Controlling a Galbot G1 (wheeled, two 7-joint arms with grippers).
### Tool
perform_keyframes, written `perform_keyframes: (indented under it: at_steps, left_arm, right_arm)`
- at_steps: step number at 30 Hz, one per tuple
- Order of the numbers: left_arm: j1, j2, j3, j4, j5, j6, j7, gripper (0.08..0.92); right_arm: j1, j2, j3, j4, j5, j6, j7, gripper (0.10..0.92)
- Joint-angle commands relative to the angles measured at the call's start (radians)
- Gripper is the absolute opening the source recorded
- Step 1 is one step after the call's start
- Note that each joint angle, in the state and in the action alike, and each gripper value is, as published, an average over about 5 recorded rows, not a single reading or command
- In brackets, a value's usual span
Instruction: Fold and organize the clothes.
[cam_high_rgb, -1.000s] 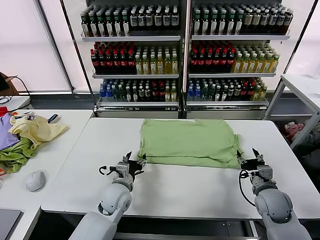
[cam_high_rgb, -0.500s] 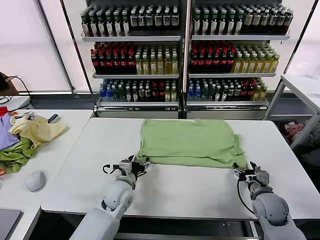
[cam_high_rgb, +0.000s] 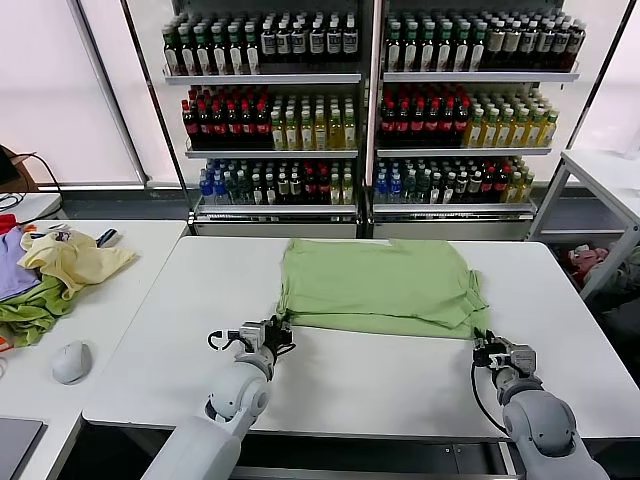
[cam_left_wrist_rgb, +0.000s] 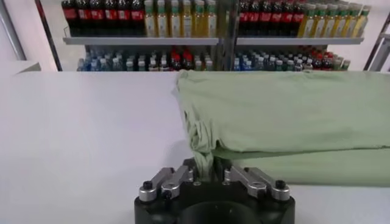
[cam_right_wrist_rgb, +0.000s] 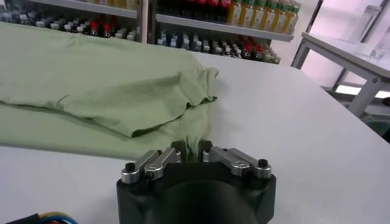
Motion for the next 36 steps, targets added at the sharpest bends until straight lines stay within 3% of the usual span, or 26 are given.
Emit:
perform_keyframes:
  at_steps: [1, 6, 17, 23, 29, 36]
  left_arm:
    - [0.058, 0.02, -0.022, -0.046, -0.051, 0.011, -0.002, 0.165]
    - [0.178, 0.057, -0.059, -0.187, -0.048, 0.01, -0.006, 0.112]
    - [0.527, 0.114, -0.169, -0.536, 0.023, 0.009, -0.016, 0.111]
    - [0.661, 0.113, -0.179, -0.639, 0.15, 0.009, -0.008, 0.111]
    - [0.655, 0.114, -0.192, -0.652, 0.181, 0.0, -0.007, 0.149]
    - [0.564, 0.138, -0.229, -0.62, 0.131, -0.036, 0.001, 0.348]
  right_arm:
    - [-0.074, 0.0, 0.015, 0.087, -0.004, 0.004, -0.007, 0.129]
    - [-0.196, -0.015, 0.049, 0.214, -0.004, 0.006, -0.012, 0.129]
    - [-0.43, -0.019, 0.117, 0.422, -0.047, 0.007, -0.035, 0.129]
    - [-0.479, -0.007, 0.132, 0.471, -0.095, -0.01, -0.063, 0.135]
    - [-0.447, -0.008, 0.143, 0.471, -0.086, 0.022, -0.069, 0.271]
    - [-0.327, -0.026, 0.149, 0.422, 0.036, 0.129, -0.036, 0.478]
